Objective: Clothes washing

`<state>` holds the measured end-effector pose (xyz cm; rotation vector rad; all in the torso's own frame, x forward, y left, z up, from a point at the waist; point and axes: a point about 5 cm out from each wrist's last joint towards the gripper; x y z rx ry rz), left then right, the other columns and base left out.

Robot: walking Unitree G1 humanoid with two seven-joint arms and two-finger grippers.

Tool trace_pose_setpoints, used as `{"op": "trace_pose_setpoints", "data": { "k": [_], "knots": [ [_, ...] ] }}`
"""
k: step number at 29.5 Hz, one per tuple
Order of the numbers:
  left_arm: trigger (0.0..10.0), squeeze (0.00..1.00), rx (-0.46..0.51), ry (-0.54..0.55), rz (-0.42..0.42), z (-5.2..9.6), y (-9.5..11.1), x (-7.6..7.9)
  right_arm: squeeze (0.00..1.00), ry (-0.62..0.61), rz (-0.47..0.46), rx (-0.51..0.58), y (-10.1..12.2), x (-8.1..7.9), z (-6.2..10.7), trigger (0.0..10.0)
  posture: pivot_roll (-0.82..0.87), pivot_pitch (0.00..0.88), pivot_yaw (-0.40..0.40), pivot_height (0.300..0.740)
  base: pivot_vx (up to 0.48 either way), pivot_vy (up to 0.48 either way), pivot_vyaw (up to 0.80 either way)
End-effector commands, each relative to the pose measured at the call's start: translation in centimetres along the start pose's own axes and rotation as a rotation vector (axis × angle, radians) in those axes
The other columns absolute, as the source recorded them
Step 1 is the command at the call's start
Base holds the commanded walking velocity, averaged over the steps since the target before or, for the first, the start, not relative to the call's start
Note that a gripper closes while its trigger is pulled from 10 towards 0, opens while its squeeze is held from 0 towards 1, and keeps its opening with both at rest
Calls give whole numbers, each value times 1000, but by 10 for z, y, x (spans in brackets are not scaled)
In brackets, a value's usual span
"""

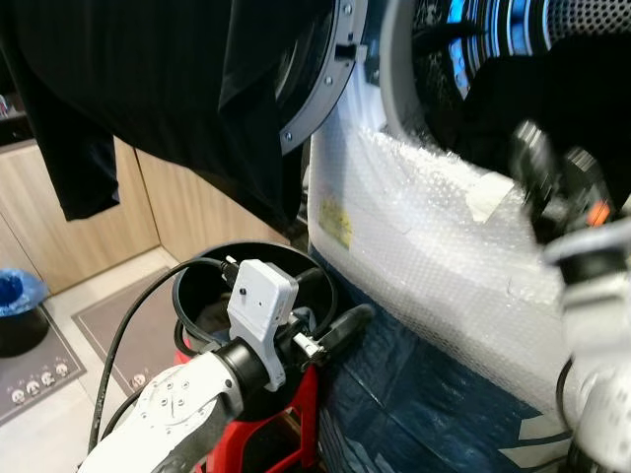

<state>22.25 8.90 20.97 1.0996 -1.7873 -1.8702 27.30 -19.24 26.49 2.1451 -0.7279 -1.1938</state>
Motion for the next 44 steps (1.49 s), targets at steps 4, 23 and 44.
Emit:
{"op": "trace_pose_setpoints", "data": {
  "k": [4, 23, 44],
  "knots": [
    [10000, 0, -38, -52, -24, 1, -18, 4, 0, 162, -37, -137, -11, 6, 13, 10000, -21, 0, -74, 740, 0, 0, 0],
    [10000, 0, -191, -392, -80, 12, -85, 34, 0, 461, -227, -896, -90, 30, 103, 10000, -10, 0, -58, 740, 0, 0, 0],
    [10000, 0, -659, -515, 77, 31, -215, 61, 0, -13, 58, -1315, -173, 132, 161, 10000, -34, 0, -13, 740, 0, 0, 0]
  ]
}}
Point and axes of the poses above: a point about 5 cm out from each wrist's last joint towards the gripper, its own z axis pointing back from the gripper into the wrist, its own y axis along the axis of the wrist's last joint, x = y × z, and after that the axes turned 14 degrees about -z, right-handed
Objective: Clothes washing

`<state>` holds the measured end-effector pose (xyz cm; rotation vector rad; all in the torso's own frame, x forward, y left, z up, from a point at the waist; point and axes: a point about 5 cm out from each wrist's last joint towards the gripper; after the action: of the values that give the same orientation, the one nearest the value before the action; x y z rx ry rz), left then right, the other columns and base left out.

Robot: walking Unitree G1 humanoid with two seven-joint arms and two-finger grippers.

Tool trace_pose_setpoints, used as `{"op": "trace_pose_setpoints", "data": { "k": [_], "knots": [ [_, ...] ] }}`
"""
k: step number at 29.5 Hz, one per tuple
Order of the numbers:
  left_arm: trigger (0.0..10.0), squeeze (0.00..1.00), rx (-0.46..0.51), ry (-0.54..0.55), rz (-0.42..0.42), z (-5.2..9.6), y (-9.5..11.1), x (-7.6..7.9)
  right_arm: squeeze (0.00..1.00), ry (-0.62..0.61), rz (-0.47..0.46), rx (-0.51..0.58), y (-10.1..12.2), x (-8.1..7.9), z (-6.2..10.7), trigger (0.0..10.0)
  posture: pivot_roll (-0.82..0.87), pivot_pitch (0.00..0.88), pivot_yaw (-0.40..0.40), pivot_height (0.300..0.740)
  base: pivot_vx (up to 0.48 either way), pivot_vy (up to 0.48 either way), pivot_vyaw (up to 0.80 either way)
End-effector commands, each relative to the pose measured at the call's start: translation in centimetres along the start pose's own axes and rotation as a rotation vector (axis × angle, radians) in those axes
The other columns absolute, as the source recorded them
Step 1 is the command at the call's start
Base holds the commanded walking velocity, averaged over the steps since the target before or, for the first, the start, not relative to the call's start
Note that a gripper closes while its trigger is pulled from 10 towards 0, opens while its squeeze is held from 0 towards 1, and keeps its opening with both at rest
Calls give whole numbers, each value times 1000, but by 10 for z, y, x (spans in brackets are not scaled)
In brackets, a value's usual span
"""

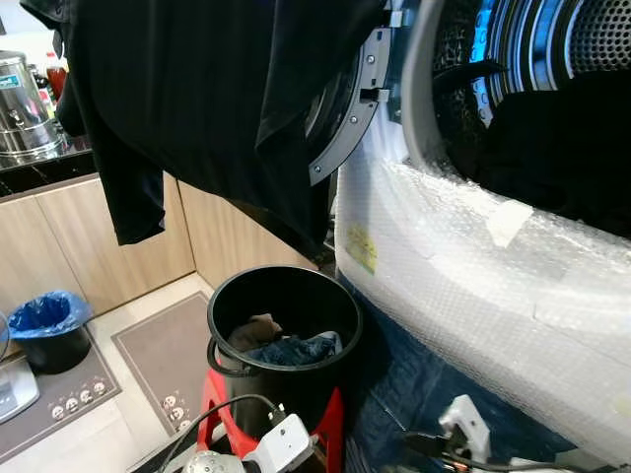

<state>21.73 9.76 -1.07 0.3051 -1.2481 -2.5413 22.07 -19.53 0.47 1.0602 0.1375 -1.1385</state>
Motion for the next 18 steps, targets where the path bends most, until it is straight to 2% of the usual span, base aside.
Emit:
{"op": "trace_pose_setpoints", "data": {
  "k": [1, 2, 4, 5, 6, 7, 8, 9, 10, 12, 13, 15, 18],
  "knots": [
    [10000, 0, -35, 11, -21, 0, -8, -3, 0, -94, 44, -36, -2, 10, -2, 10000, -33, 0, -10, 740, 0, 0, 0],
    [10000, 0, -55, 30, -1, -2, -12, -4, 0, -129, 52, -43, -4, 13, -3, 10000, -33, 0, -10, 740, 0, 0, 0],
    [10000, 0, -100, 74, 78, -5, -24, -4, 0, -271, 13, -46, -7, 25, -8, 10000, -36, 0, -8, 740, 0, 0, 0],
    [10000, 0, -100, 74, 78, -5, -24, -4, 0, -271, 13, -46, -7, 25, -8, 10000, -36, 0, -8, 740, 0, 0, 0],
    [10000, 0, -169, 114, 90, -8, -37, -2, 0, -433, 37, -89, -14, 36, -11, 10000, -30, 0, -6, 740, 0, 0, 0],
    [10000, 0, -169, 114, 90, -8, -37, -2, 0, -433, 37, -89, -14, 36, -11, 10000, -30, 0, -6, 740, 0, 0, 0],
    [10000, 0, -207, 161, 136, -10, -46, -1, 0, -536, 50, -118, -22, 43, -13, 10000, -26, 0, -6, 740, 0, 0, 0],
    [10000, 0, -226, 186, 157, -10, -49, -1, 0, -574, 46, -131, -26, 44, -14, 10000, -24, 0, -8, 740, 0, 0, 0],
    [10000, 0, -226, 186, 157, -10, -49, -1, 0, -574, 46, -131, -26, 44, -14, 10000, -24, 0, -8, 740, 0, 0, 0],
    [10000, 0, -304, 274, 141, -6, -61, -3, 0, -632, 52, -158, -36, 46, -16, 10000, -22, 0, -8, 740, 0, 0, 0],
    [10000, 0, -304, 274, 141, -6, -61, -3, 0, -632, 52, -158, -36, 46, -16, 10000, -22, 0, -8, 740, 0, 0, 0],
    [10000, 0, -389, 385, 174, 0, -75, -2, 0, -705, 23, -150, -46, 46, -18, 10000, -15, 0, -13, 740, 0, 0, 0],
    [10000, 0, -446, 446, 153, 4, -83, 0, 0, -772, 22, -151, -58, 46, -19, 10000, -12, 0, -14, 740, 0, 0, 0]
  ]
}}
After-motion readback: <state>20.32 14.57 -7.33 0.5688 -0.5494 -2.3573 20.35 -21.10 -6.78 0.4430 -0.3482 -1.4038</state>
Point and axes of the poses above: a point about 5 cm out from each wrist's last joint towards the gripper, its own z axis pointing back from the gripper into the wrist, its own y axis along the axis of the wrist's last joint, x = y × z, and after that the axes turned 14 degrees about -z, right-handed
